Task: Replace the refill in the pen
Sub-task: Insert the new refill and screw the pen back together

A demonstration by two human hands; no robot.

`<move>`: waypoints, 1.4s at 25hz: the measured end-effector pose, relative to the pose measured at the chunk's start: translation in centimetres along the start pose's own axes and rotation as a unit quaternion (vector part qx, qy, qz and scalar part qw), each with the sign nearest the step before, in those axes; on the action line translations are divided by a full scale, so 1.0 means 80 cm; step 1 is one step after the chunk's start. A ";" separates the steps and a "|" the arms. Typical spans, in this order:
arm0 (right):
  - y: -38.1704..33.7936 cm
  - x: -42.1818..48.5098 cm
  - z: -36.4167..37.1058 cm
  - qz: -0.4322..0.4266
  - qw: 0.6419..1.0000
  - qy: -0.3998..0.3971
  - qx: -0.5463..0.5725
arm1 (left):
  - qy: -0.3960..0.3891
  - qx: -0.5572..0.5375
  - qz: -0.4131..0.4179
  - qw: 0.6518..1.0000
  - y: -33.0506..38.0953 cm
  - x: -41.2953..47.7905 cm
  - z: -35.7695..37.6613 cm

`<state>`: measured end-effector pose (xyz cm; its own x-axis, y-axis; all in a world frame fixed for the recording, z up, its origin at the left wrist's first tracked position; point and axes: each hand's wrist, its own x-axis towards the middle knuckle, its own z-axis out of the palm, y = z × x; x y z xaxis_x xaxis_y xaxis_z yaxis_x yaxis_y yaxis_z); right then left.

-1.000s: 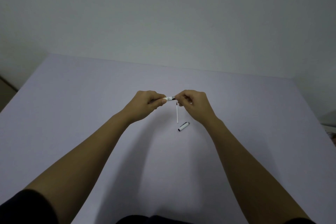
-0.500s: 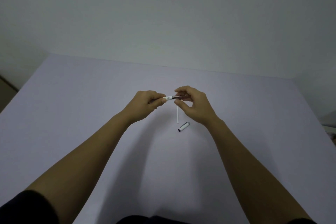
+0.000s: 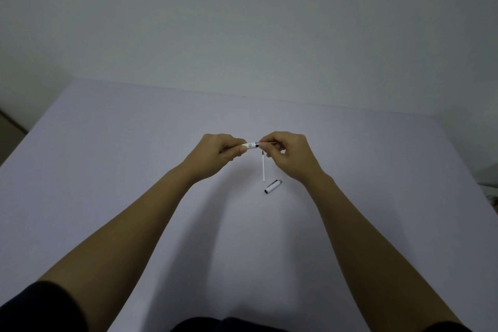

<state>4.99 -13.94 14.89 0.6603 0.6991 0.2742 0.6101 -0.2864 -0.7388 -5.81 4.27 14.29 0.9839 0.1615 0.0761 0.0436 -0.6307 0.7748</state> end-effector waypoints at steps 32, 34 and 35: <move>0.167 -0.047 0.047 0.180 0.967 -0.127 -0.125 | -0.031 -0.014 -0.090 0.995 -0.068 0.031 0.036; 0.154 -0.040 0.035 0.186 0.975 -0.082 -0.089 | -0.053 0.007 -0.091 0.994 -0.071 0.026 0.034; 0.148 -0.035 0.031 0.184 0.978 -0.065 -0.072 | -0.064 0.017 -0.091 0.994 -0.072 0.024 0.034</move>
<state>9.28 -17.66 3.90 0.7918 0.6054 -0.0814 0.4022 -0.6170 -0.6764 -3.69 6.18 8.26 0.9731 0.1780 -0.1460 0.2264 -0.6252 0.7469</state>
